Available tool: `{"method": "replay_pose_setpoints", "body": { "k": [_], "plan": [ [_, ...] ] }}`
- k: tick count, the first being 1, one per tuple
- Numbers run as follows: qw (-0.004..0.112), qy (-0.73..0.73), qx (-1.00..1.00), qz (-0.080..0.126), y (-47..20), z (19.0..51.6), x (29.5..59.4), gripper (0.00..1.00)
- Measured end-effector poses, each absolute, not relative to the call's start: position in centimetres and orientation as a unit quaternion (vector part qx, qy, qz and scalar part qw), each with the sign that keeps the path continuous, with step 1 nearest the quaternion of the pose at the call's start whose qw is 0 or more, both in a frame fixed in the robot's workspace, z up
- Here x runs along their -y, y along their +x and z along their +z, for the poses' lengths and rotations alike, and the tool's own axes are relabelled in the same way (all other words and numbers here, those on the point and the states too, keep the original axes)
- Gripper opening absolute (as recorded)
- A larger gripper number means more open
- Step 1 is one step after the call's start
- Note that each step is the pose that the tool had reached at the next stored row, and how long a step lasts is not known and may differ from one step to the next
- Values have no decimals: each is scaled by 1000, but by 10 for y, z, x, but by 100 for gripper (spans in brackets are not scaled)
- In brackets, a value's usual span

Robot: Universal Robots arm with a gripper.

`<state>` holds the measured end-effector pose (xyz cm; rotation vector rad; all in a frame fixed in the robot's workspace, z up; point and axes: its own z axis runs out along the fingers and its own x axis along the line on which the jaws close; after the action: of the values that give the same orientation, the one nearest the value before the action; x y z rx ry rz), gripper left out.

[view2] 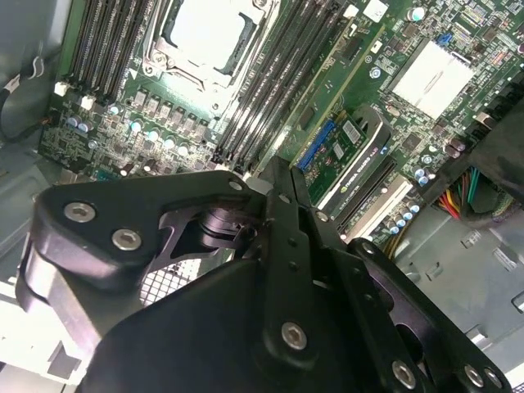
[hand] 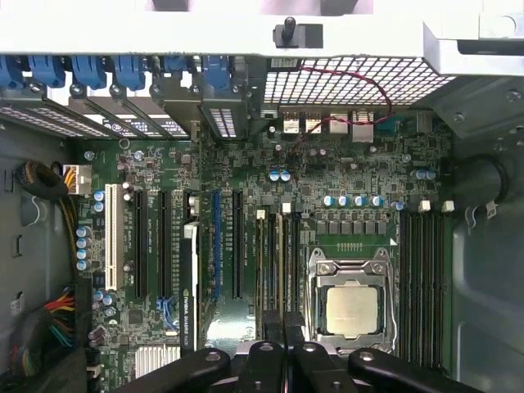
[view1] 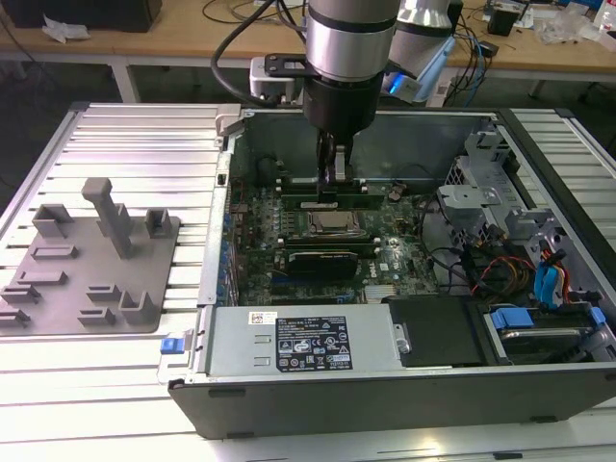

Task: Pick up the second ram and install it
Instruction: 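Insert the second ram into the second slot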

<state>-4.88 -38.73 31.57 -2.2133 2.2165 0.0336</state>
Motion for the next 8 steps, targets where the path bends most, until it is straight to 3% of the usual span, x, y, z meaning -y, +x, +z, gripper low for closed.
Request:
{"method": "replay_pose_setpoints", "body": {
  "k": [8],
  "plan": [
    [5, -707, -708, 11, -49, 313, 387, 9]
  ]
}}
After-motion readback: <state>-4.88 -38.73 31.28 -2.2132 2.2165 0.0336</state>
